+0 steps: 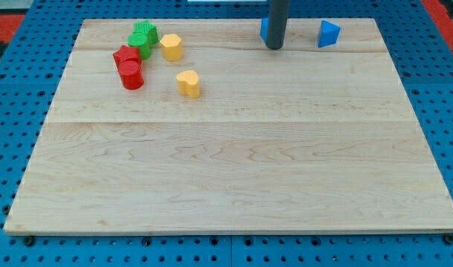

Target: Place the blue cube horizontally to the blue triangle

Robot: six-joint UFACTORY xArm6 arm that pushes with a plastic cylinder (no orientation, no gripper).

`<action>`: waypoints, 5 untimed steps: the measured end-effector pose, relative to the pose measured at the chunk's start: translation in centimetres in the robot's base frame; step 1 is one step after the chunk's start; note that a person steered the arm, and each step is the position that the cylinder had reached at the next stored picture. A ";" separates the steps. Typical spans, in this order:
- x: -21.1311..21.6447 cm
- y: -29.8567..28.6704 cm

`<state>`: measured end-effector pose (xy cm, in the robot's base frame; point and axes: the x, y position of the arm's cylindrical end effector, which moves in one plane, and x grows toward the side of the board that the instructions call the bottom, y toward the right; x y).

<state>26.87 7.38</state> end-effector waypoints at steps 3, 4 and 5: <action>-7.6 -1.2; -6.4 2.4; -6.3 1.5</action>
